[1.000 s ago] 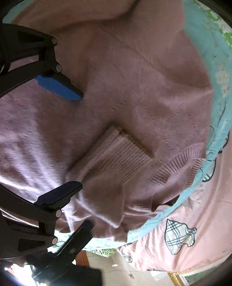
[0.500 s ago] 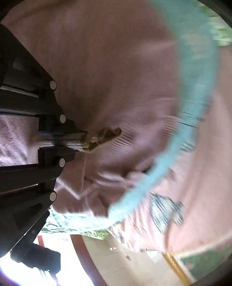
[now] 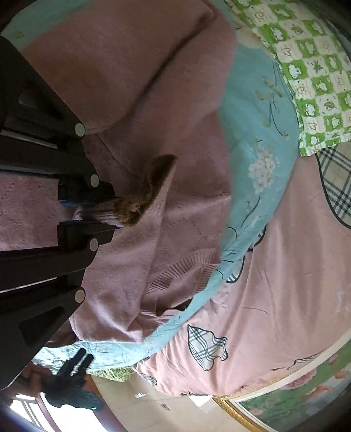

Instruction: Fold small clothes

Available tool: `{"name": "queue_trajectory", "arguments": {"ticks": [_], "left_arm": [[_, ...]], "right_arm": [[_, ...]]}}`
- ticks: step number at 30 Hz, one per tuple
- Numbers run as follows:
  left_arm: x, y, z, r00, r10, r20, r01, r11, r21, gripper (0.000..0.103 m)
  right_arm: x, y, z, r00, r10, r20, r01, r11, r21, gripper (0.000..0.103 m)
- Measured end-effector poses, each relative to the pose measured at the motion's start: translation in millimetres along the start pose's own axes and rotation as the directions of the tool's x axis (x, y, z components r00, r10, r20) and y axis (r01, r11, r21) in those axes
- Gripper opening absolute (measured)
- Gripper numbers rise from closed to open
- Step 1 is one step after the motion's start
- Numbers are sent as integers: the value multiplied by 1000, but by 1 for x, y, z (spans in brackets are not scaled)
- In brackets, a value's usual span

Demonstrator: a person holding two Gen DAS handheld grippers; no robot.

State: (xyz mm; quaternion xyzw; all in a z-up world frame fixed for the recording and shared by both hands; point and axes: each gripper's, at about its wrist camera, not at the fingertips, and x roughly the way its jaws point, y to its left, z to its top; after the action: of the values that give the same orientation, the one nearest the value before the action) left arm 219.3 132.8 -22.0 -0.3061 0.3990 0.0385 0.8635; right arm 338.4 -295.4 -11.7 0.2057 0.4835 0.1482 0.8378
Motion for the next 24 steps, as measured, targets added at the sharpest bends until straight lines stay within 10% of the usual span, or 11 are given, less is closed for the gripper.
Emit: {"name": "queue_trajectory", "arguments": {"ticks": [9,11,12,18,24], "left_arm": [[5,-10,-7,1000,20,-20,-19,998,63,5],[3,-16,-5,1000,3,-12,-2,997,73,5],[0,-23,-3,1000,-15,1,15,996,84,5],[-7,-63,5,993,-103,57,90,977,196,5],[39,-33,-23,996,66,-54,-53,975,217,6]], "right_arm": [[67,-11,44,991,-86,-104,82,996,-45,69],[73,-11,47,995,-56,-89,51,997,-53,47],[75,-11,49,994,-36,-99,31,998,-53,10],[37,-35,68,999,-45,12,45,999,-6,9],[50,-53,65,997,-71,-43,71,997,-11,8]]}}
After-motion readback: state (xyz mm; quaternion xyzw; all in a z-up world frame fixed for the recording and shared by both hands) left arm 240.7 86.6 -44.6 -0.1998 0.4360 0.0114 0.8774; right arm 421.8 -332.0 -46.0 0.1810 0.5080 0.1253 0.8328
